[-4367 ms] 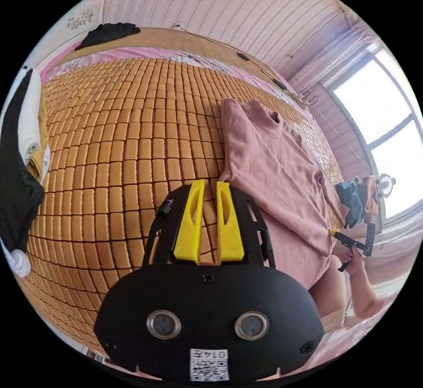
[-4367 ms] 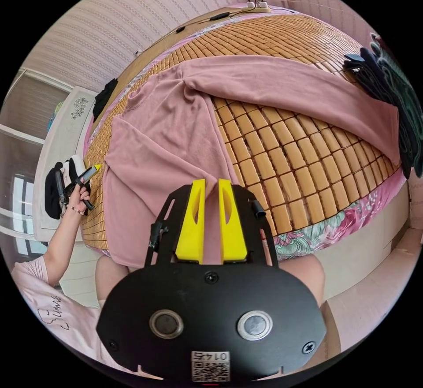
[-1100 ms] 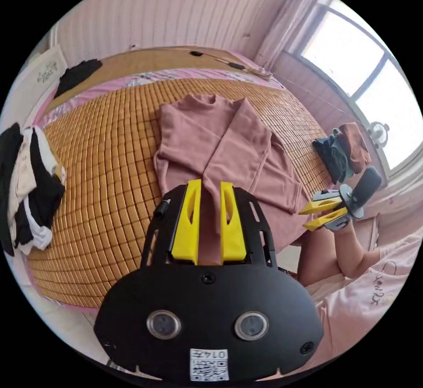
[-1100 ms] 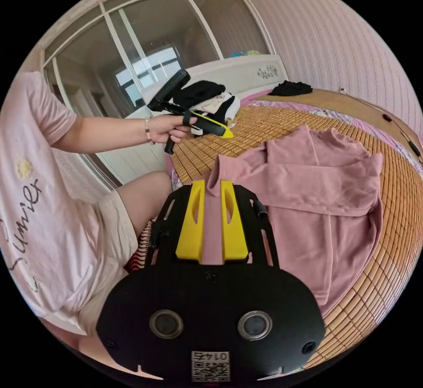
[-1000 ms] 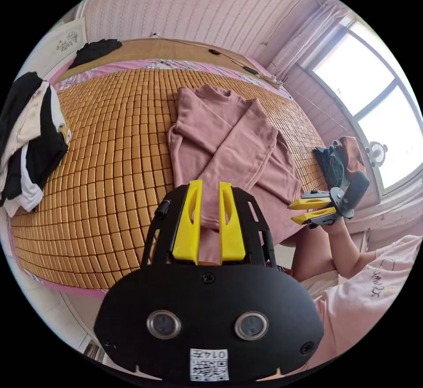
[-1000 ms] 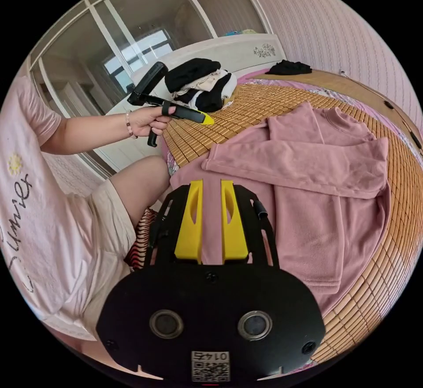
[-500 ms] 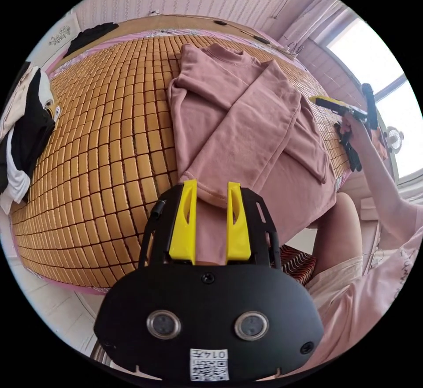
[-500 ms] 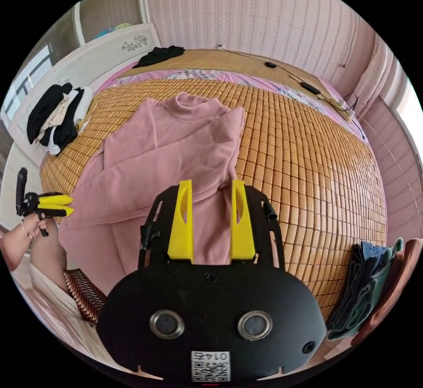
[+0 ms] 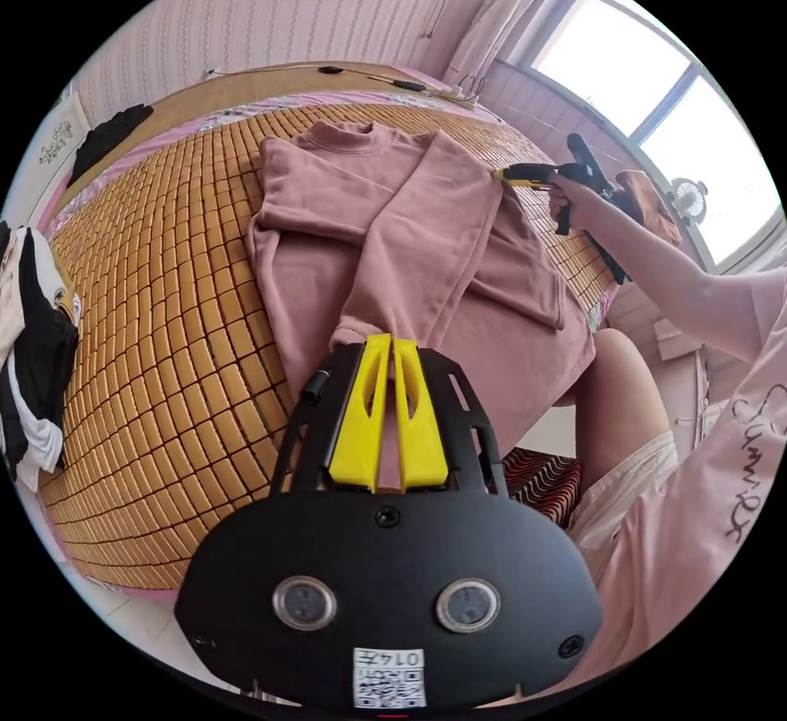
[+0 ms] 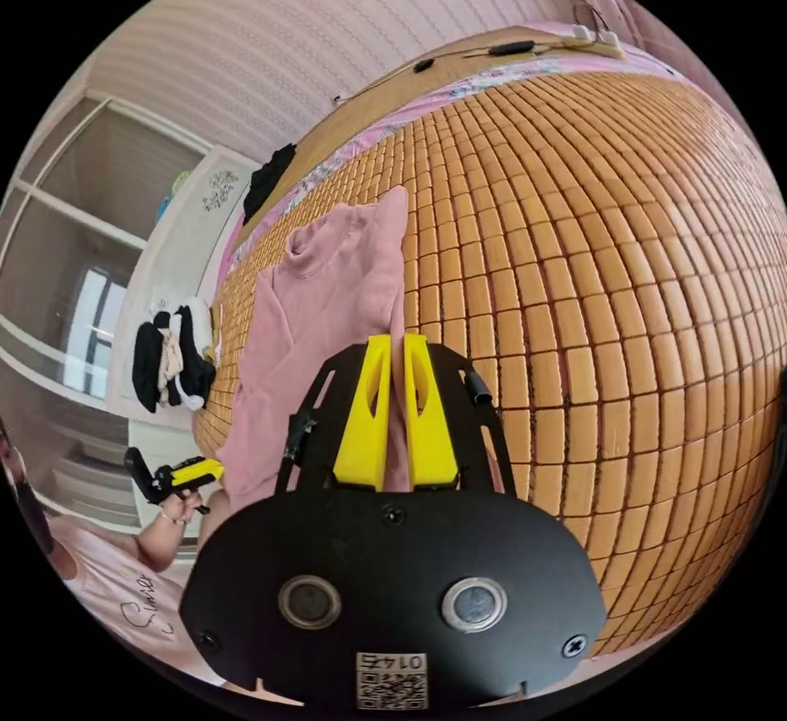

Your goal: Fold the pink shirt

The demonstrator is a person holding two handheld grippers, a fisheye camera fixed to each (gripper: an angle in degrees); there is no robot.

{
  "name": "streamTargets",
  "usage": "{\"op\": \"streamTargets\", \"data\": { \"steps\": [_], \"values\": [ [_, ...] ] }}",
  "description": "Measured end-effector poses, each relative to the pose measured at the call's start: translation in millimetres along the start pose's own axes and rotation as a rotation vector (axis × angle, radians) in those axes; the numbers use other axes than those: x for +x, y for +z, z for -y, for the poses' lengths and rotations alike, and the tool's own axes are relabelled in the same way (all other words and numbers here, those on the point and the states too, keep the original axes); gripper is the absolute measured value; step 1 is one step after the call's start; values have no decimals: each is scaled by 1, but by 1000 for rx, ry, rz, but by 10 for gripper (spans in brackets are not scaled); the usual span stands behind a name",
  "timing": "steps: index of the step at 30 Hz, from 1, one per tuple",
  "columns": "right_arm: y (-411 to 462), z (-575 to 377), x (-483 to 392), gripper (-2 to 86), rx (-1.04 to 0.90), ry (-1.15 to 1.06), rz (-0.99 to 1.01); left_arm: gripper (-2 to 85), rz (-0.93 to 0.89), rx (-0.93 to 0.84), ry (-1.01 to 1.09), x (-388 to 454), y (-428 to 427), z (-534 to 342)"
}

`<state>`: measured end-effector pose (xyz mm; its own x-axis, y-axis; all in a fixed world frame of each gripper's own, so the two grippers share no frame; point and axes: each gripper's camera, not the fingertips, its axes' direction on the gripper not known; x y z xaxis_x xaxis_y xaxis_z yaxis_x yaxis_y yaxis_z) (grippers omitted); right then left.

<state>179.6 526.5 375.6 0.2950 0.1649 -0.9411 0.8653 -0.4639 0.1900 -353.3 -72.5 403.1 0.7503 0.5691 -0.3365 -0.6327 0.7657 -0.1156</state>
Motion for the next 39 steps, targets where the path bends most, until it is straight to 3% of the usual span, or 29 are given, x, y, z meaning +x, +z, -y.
{"op": "streamTargets", "data": {
  "steps": [5, 12, 18, 21, 25, 29, 34, 39],
  "values": [
    [7, 9, 36, 43, 1, 135, 146, 22, -121, -95, -157, -43, 23, -8],
    [-19, 33, 18, 64, 66, -14, 31, 64, -89, -34, -217, -95, -7, 2],
    [-5, 65, -22, 72, 24, -204, -85, 64, -36, 0, -137, -126, -14, 54],
    [12, 67, -51, 61, -34, -309, -71, 76, -108, -50, -17, -110, 3, 84],
    [27, 12, -120, 48, -104, -644, -68, 98, -51, -225, 129, -77, 45, 90],
    [32, -76, -157, 35, -142, -864, -90, 18, -12, -212, 216, -68, 40, 94],
    [55, -123, -161, 34, -152, -803, -196, -6, -284, -111, 167, -82, 1, 112],
    [83, -131, -172, 43, -264, -807, -119, -6, -278, -65, 182, -78, -16, 126]
  ]
}}
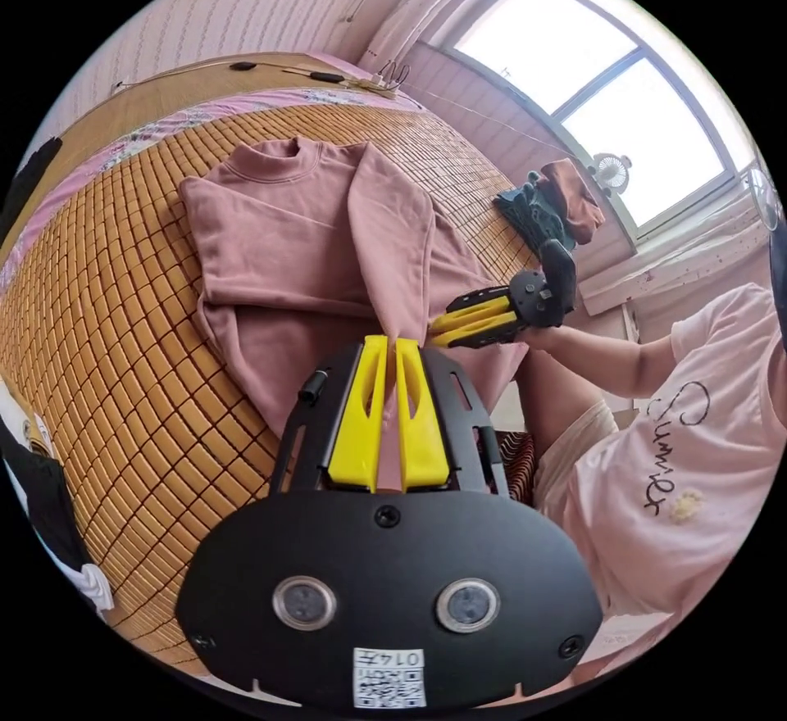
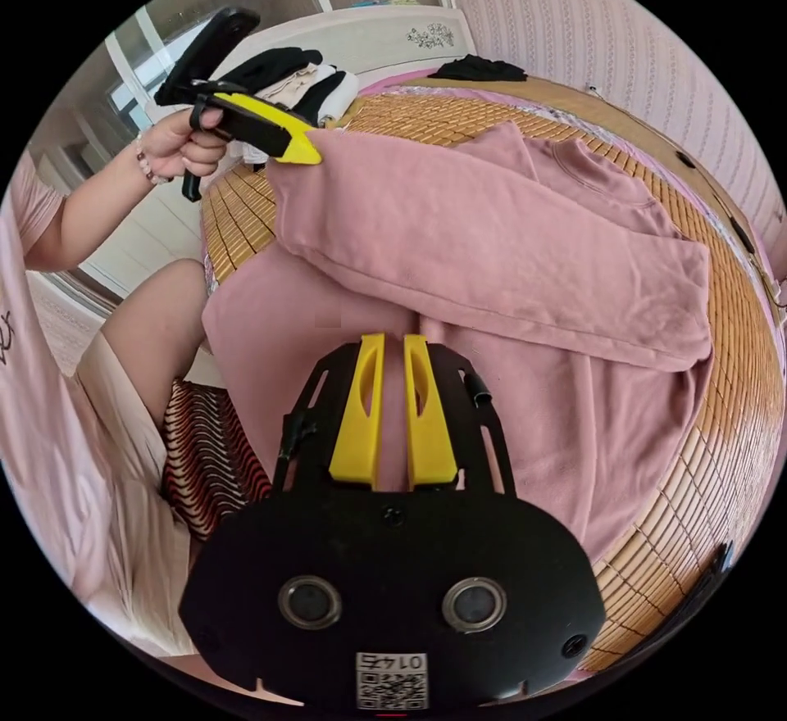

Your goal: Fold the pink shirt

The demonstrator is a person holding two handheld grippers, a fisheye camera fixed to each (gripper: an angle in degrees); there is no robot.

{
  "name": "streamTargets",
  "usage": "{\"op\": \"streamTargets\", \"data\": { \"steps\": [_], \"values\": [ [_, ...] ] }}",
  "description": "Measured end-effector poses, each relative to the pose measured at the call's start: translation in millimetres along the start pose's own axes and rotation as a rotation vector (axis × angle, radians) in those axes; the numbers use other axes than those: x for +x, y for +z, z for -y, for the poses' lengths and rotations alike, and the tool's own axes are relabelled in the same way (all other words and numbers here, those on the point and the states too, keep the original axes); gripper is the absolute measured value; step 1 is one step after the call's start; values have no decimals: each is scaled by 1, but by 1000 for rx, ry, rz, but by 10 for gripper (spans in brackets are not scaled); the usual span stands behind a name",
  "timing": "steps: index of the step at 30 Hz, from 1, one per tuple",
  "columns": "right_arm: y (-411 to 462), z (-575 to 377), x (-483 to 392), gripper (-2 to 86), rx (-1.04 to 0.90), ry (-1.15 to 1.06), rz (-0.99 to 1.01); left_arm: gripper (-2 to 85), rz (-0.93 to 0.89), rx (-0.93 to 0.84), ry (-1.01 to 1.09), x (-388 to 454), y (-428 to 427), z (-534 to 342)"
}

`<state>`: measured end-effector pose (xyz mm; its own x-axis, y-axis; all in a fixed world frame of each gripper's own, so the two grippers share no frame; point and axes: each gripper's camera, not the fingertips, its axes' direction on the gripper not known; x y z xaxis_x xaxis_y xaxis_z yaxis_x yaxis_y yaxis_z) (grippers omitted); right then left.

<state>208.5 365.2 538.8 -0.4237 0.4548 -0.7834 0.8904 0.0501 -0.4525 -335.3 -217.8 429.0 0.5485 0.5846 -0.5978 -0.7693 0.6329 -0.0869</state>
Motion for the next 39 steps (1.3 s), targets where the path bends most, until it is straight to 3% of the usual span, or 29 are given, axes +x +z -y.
{"op": "streamTargets", "data": {
  "steps": [7, 14, 18, 23, 28, 30, 34, 39],
  "values": [
    [-8, -10, 0, 25, -12, 10, 58, 32, 195, -153, -173, -48, 54, 6],
    [-49, -25, 41, 45, 91, 130, 106, 64, 88, -148, -180, -52, 36, 8],
    [-53, -11, 24, 59, 118, 21, 165, 67, 94, -177, -172, -51, 37, 1],
    [-4, 26, -69, 96, 94, -217, 80, 49, 105, -168, -231, -61, 48, -1],
    [29, 38, -87, 52, 43, -225, -126, 41, 54, -152, -252, -67, 40, -2],
    [16, 39, -81, 41, -6, -212, -65, 32, 78, -133, -220, -62, 32, -1],
    [-39, 25, -68, 38, 89, -211, 103, 6, 92, -142, -148, -48, 21, -1],
    [-15, 13, -34, 72, -71, -135, 337, 62, 171, -299, -192, -54, 47, -12]
  ]
}}
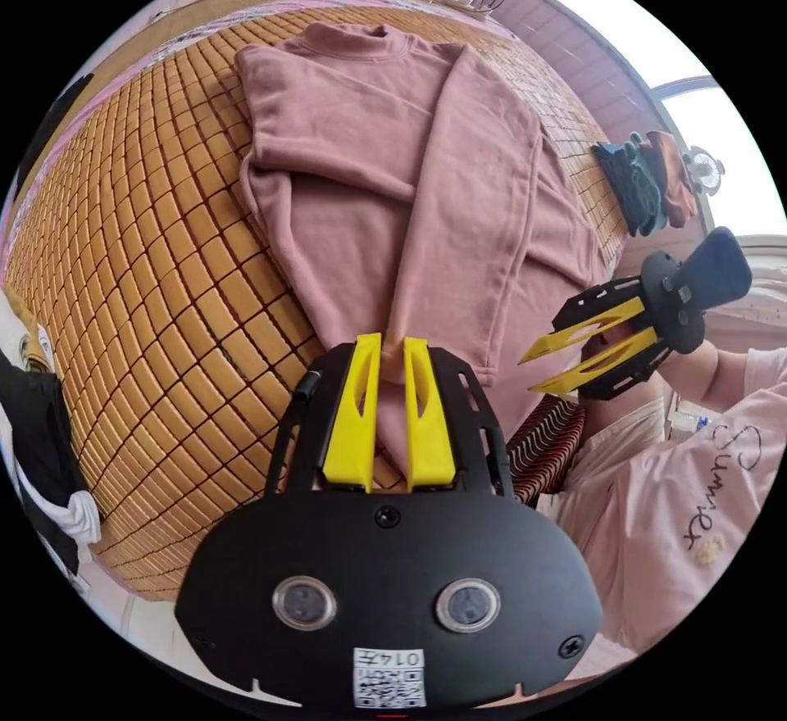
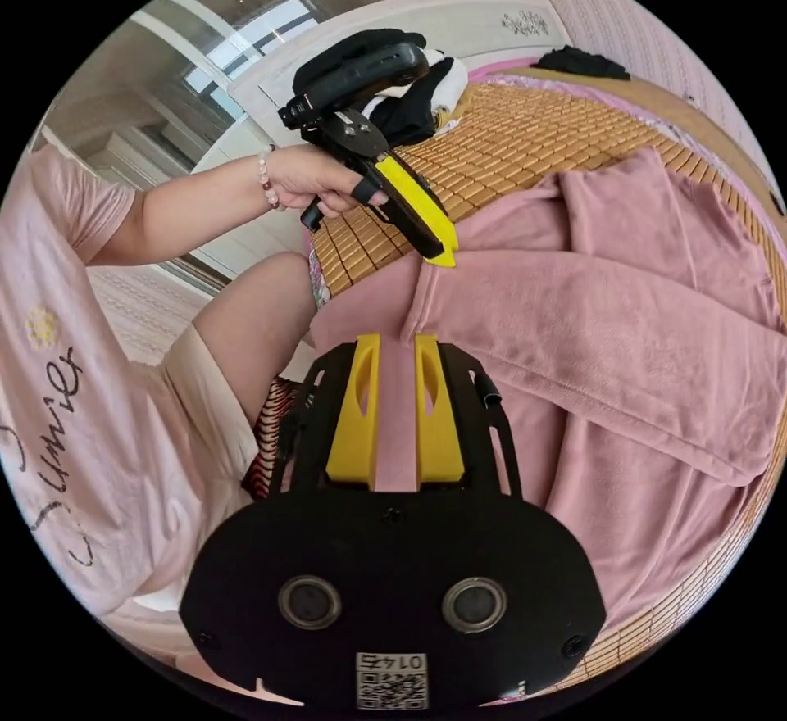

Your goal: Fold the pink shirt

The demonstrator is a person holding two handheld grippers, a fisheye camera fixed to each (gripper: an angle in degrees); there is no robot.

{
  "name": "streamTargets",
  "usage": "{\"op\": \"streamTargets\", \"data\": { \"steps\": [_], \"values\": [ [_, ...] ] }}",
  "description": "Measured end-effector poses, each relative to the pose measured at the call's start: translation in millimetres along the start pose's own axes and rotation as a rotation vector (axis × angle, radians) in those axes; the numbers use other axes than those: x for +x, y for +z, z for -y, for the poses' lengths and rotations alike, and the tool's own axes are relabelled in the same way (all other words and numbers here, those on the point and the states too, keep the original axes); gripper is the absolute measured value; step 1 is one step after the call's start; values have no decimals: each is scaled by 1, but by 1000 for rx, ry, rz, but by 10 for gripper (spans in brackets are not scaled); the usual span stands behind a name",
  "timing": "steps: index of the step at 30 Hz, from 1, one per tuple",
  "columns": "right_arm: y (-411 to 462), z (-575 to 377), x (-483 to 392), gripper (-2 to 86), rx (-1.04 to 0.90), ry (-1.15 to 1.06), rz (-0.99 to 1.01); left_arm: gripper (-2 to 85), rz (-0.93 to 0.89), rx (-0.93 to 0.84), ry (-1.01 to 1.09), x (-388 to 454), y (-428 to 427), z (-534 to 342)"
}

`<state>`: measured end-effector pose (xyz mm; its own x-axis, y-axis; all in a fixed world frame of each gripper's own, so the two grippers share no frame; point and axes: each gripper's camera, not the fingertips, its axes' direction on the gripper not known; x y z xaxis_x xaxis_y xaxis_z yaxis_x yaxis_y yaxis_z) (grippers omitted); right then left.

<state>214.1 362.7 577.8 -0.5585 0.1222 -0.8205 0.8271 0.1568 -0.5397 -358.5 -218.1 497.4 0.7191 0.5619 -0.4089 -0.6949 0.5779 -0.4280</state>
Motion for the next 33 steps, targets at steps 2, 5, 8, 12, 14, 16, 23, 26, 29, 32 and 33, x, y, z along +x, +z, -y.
{"op": "streamTargets", "data": {
  "steps": [2, 5, 8, 12, 14, 16, 23, 26, 29, 32, 33],
  "values": [
    [-13, -13, 13, 80, 32, 1, 71, 72, -39, 20, -14, -6, -2, -8],
    [-56, -27, 37, 90, 101, 10, -120, 67, -5, 76, -26, -15, -20, -15],
    [-113, -39, 88, 124, 234, 126, -416, 54, 37, 218, -1, -26, -46, -6],
    [-160, -44, 165, 141, 308, 331, -642, 39, 154, 482, 29, -35, -70, 24],
    [-177, -47, 215, 133, 342, 455, -619, 46, 150, 543, -27, -50, -70, 57],
    [-181, -48, 245, 134, 348, 545, -584, 51, 135, 562, -97, -64, -65, 79],
    [-180, -50, 291, 41, 354, 774, -337, 64, 18, 389, -279, -107, -19, 123],
    [-203, -57, 273, 32, 485, 757, -413, 28, -96, 440, -352, -120, -23, 112],
    [-225, -81, 261, 28, 653, 743, -291, 18, -152, 587, -334, -119, -48, 83],
    [-233, -85, 214, 27, 624, 569, -391, 20, -148, 672, -164, -95, -78, 43],
    [-235, -87, 202, 27, 629, 530, -399, 20, -141, 680, -126, -88, -83, 34]
  ]
}}
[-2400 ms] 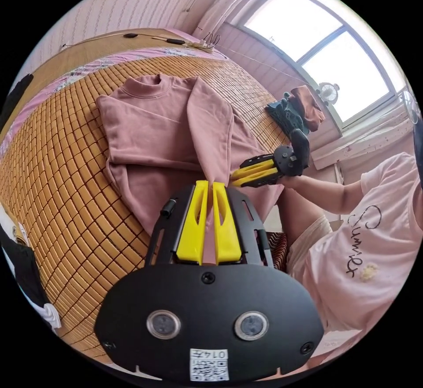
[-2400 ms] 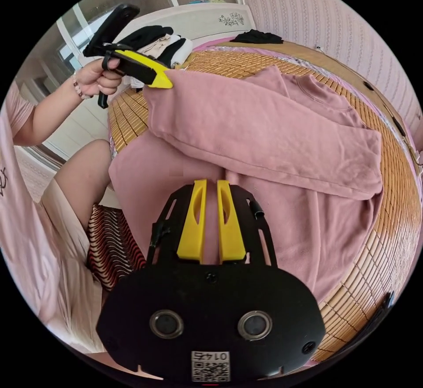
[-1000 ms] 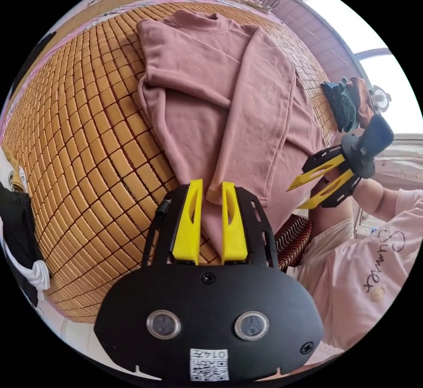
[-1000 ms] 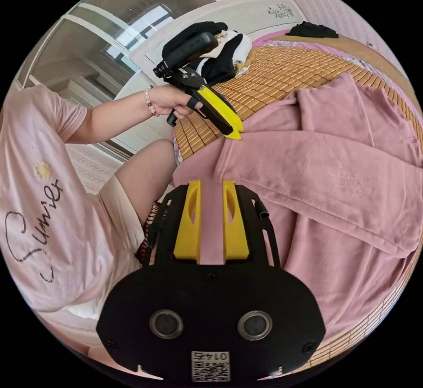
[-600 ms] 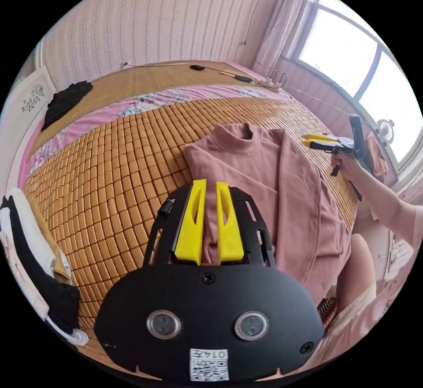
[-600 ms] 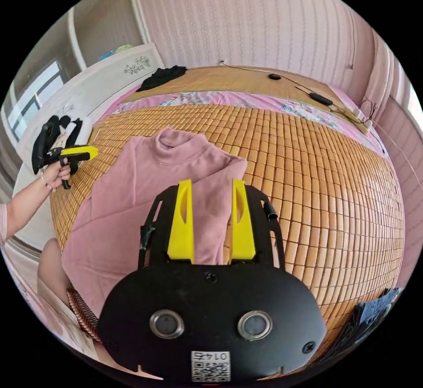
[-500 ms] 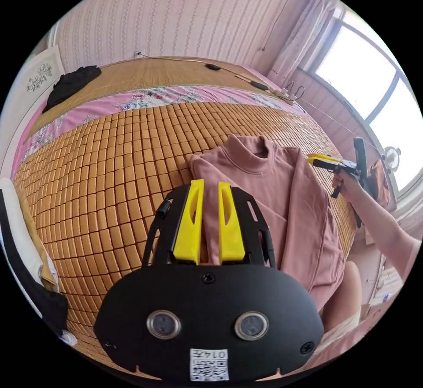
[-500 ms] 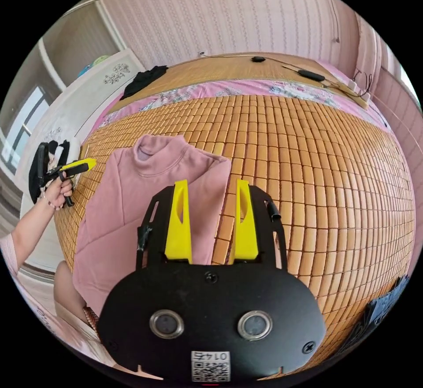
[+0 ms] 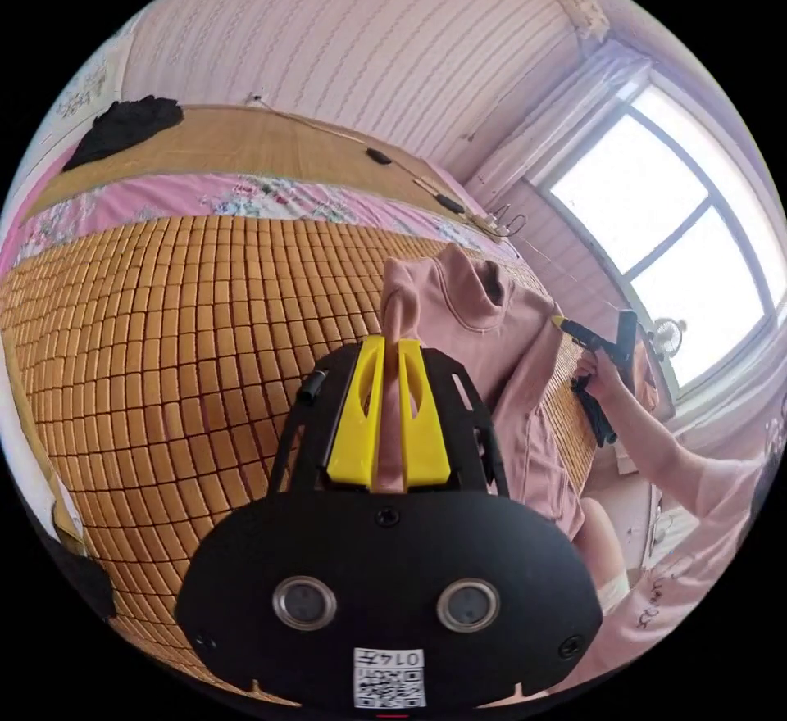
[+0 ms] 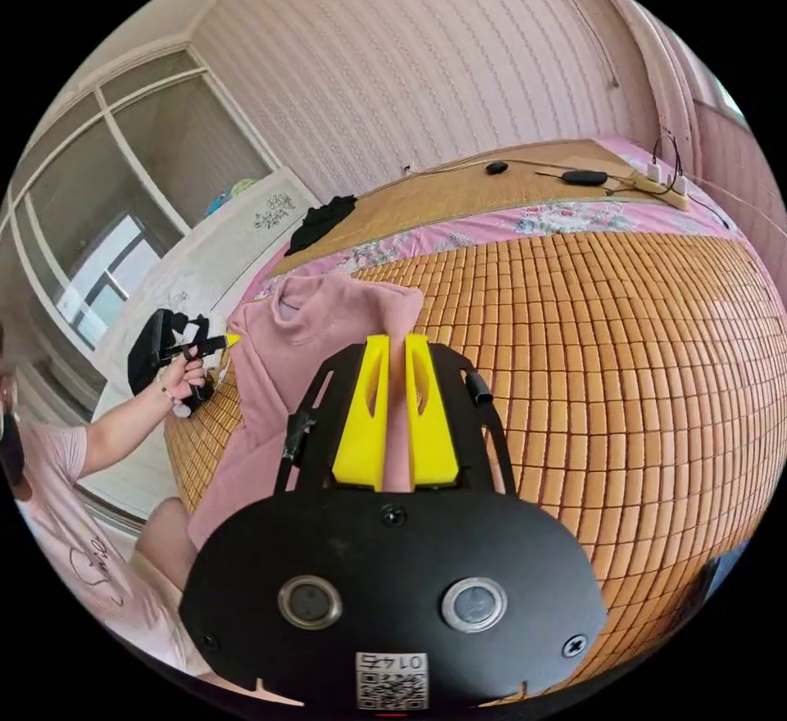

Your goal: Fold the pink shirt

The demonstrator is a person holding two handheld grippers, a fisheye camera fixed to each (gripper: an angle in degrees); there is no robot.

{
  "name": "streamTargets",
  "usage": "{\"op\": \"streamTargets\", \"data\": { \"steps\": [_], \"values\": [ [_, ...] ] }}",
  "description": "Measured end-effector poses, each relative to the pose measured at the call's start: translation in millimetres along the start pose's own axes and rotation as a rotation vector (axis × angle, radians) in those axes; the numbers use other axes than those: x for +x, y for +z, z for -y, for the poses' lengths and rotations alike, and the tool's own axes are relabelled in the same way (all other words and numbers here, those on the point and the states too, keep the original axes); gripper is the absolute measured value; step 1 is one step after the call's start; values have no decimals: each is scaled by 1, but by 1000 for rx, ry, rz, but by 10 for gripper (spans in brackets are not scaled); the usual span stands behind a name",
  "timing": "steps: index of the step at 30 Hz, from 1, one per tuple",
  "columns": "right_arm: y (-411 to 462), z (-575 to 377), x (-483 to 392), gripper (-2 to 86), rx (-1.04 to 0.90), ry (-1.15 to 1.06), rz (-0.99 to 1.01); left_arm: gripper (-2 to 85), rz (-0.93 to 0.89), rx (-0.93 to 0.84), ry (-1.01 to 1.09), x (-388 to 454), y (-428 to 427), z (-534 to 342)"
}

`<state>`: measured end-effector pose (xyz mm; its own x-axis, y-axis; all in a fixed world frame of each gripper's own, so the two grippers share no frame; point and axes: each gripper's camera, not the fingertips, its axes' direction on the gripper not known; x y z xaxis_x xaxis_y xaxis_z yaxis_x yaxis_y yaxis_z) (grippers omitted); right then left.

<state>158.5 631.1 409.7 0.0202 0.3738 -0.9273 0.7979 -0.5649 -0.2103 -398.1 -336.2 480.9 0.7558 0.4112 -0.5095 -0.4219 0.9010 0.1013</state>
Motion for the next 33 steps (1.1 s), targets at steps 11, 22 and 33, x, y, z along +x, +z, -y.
{"op": "streamTargets", "data": {
  "steps": [11, 22, 33],
  "values": [
    [-106, -158, -124, 41, -206, -220, 147, 20, -62, -158, 165, 93, -105, -210],
    [-58, -240, -200, 35, -434, -19, -132, 4, -39, -258, -102, 124, -88, -336],
    [63, -246, -313, -3, -738, -383, -446, -8, 274, -348, 185, 222, -3, -371]
  ]
}}
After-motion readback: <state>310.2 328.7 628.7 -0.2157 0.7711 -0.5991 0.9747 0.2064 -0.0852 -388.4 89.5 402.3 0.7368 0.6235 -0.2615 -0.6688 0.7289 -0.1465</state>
